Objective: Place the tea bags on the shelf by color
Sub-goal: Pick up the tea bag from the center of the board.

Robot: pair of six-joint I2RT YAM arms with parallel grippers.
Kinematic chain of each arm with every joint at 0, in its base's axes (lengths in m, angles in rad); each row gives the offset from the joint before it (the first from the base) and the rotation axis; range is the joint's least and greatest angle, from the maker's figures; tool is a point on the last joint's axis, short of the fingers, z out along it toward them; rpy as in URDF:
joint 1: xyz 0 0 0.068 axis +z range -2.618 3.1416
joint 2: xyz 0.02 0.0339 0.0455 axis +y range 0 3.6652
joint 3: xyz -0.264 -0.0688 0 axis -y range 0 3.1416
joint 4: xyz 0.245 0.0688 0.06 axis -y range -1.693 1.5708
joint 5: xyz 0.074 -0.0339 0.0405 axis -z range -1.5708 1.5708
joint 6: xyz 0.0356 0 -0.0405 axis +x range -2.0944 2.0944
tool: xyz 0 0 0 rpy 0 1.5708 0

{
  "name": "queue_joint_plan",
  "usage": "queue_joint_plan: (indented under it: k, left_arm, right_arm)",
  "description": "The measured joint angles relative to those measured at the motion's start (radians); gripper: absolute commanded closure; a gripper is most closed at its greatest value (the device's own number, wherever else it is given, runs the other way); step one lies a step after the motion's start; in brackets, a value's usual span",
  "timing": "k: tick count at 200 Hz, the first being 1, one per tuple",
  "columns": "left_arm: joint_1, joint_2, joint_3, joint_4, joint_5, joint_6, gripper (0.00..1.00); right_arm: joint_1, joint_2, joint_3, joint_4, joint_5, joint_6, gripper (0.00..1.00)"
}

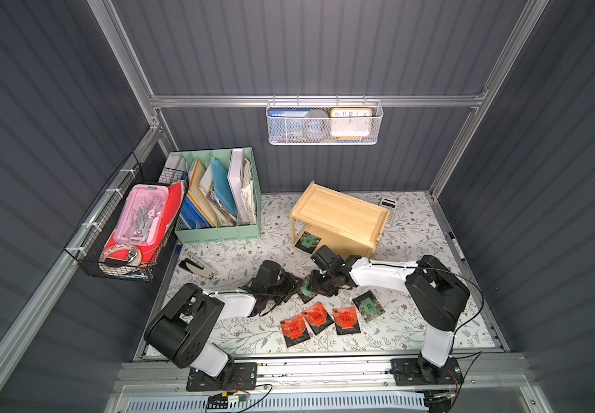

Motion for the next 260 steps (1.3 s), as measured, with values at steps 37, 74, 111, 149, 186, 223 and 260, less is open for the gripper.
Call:
queue_joint_plan:
  k: [37, 74, 111, 149, 186, 223, 260]
  left_arm:
    - [0.0, 0.008, -0.003, 0.01, 0.012, -0.002, 0.76]
    - [0.0, 0.008, -0.009, 0.014, 0.014, -0.007, 0.88]
    - [0.0, 0.004, -0.012, 0.016, 0.016, -0.003, 0.99]
    - [0.0, -0.011, -0.011, 0.001, 0.017, 0.003, 1.0]
    - [0.0, -0.054, -0.011, -0.026, 0.015, 0.01, 1.0]
    - [0.0, -0.126, -0.01, -0.068, 0.003, 0.019, 1.0]
    - [0.0, -0.192, 0.005, -0.098, -0.018, 0.028, 1.0]
  right_arm:
    - [-0.002, 0.001, 0.0, 0.0, -0.005, -0.002, 0.6]
    - [-0.006, 0.001, 0.0, 0.0, -0.012, -0.002, 0.6]
    - [-0.007, 0.001, -0.001, 0.003, -0.015, -0.003, 0.58]
    - [-0.007, -0.015, -0.016, 0.013, -0.018, -0.013, 0.5]
    - [-0.007, -0.089, -0.064, -0.012, -0.016, -0.028, 0.44]
    - [-0.006, -0.235, -0.117, -0.032, -0.014, -0.037, 0.41]
    - [-0.006, -0.38, -0.164, -0.053, 0.0, -0.058, 0.37]
